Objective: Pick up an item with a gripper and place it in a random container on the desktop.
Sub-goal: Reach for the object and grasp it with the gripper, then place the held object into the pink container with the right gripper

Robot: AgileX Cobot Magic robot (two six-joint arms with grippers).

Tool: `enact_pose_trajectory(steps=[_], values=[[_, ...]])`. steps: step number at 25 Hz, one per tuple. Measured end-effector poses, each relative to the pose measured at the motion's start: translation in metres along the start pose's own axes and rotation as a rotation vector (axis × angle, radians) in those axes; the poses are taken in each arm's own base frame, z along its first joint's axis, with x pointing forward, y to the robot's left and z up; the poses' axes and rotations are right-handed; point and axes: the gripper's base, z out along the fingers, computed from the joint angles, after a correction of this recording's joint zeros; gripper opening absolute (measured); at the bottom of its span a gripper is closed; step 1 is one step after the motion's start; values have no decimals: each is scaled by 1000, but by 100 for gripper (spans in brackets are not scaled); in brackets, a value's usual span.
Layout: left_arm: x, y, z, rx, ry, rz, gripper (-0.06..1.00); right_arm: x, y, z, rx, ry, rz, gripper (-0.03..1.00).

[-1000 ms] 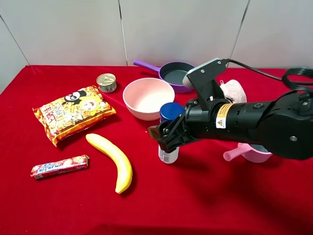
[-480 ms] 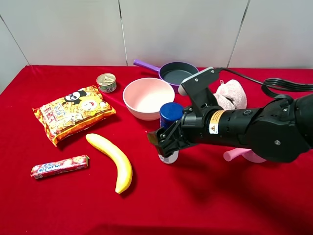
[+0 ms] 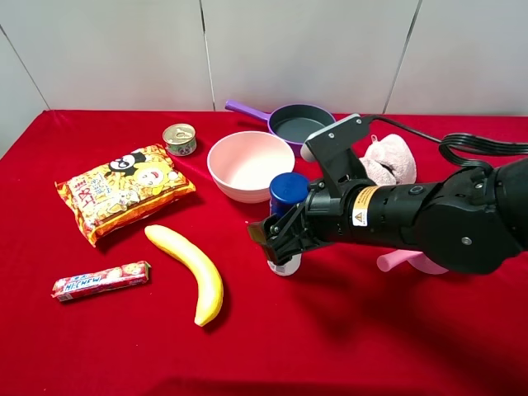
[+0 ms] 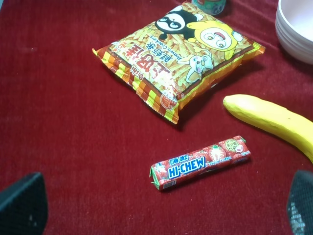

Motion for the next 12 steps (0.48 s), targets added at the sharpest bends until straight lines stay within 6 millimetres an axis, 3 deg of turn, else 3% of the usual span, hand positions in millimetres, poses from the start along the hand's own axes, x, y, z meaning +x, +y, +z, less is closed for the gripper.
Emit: enact_pose_trajectory(steps=[12], values=[[0,0,0,0,0,0,97,0,0,0,0,0,23,69]])
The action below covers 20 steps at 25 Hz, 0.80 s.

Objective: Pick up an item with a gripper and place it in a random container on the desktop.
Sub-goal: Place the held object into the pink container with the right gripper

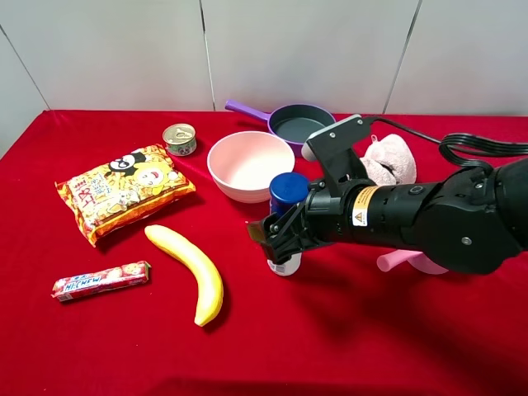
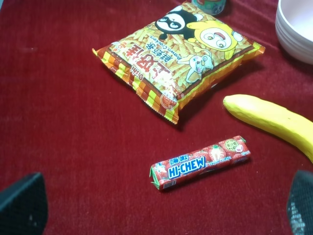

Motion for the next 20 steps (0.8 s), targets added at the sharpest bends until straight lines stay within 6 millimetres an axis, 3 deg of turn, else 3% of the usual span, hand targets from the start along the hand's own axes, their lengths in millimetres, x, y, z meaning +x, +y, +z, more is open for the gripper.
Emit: enact_pose_trajectory(steps=[4,9,20], values=[[0,0,0,0,0,0,97,0,0,0,0,0,4,64],[0,0,0,0,0,0,97,0,0,0,0,-1,5,35],[0,0,0,0,0,0,97,0,0,0,0,-1,5,35]])
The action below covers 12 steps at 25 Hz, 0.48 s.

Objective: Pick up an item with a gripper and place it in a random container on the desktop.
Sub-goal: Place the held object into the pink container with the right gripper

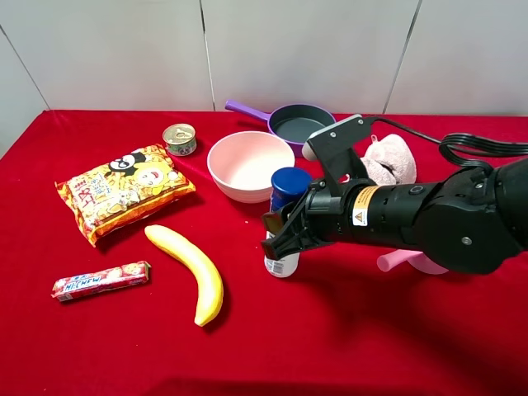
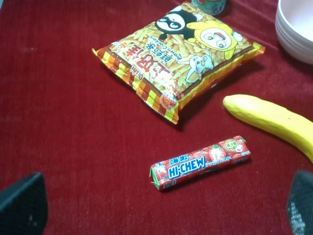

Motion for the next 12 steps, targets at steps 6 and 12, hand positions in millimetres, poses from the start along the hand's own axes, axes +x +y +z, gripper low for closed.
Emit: enact_pose_trajectory(steps=[6,12], values=[[0,0,0,0,0,0,97,0,0,0,0,0,0,35],[0,0,0,0,0,0,97,0,0,0,0,-1,0,35]])
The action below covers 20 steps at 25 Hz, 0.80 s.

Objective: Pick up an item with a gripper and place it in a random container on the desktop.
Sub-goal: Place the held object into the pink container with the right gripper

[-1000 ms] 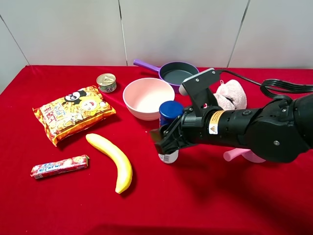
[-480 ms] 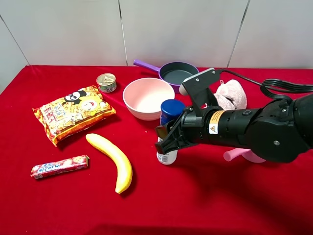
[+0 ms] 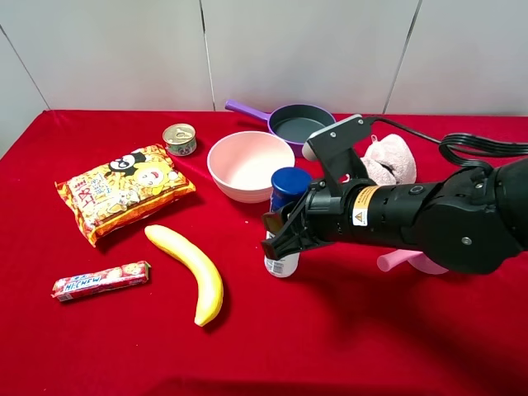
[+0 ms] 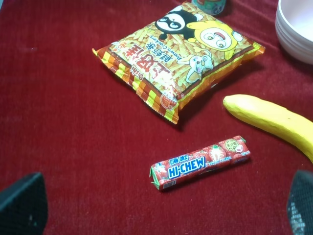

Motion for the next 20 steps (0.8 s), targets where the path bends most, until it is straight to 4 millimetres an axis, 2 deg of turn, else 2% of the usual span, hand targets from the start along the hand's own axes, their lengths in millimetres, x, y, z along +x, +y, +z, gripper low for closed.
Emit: enact_pose_trajectory(steps=[12,20], values=[[0,0,0,0,0,0,97,-2,0,0,-2,-20,1,35],[0,0,0,0,0,0,97,-9,1,-10,-5,-43,1,35]])
